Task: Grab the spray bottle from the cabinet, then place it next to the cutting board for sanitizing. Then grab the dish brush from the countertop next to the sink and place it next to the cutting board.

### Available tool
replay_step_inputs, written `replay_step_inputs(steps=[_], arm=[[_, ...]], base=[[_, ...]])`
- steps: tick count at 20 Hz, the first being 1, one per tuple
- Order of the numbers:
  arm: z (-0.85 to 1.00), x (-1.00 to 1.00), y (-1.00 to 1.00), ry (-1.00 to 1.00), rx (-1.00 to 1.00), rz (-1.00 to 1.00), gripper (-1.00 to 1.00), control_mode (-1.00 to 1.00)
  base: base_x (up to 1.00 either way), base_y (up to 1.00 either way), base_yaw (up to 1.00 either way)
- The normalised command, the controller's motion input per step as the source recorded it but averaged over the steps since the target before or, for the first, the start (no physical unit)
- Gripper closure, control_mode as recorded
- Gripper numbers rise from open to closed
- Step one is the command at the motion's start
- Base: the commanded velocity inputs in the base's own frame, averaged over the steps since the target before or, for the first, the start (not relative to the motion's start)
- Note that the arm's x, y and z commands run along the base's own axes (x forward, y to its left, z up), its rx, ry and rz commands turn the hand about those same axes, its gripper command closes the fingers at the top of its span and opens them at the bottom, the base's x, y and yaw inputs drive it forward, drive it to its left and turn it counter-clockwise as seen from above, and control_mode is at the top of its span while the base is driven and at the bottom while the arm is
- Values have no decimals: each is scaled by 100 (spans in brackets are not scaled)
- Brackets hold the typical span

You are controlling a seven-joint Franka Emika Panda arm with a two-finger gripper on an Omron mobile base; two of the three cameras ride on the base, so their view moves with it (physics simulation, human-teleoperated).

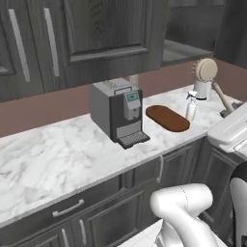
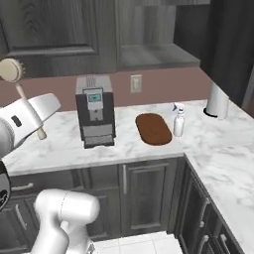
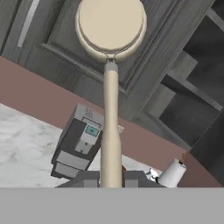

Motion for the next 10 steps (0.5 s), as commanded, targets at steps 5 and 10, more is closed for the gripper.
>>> replay_step_inputs(steps=[5,10], arm=[[0,0,0,0,0,0,100,100],[0,0,0,0,0,0,100,100]], base=[[55,-12,-32],[74,-29,-22]])
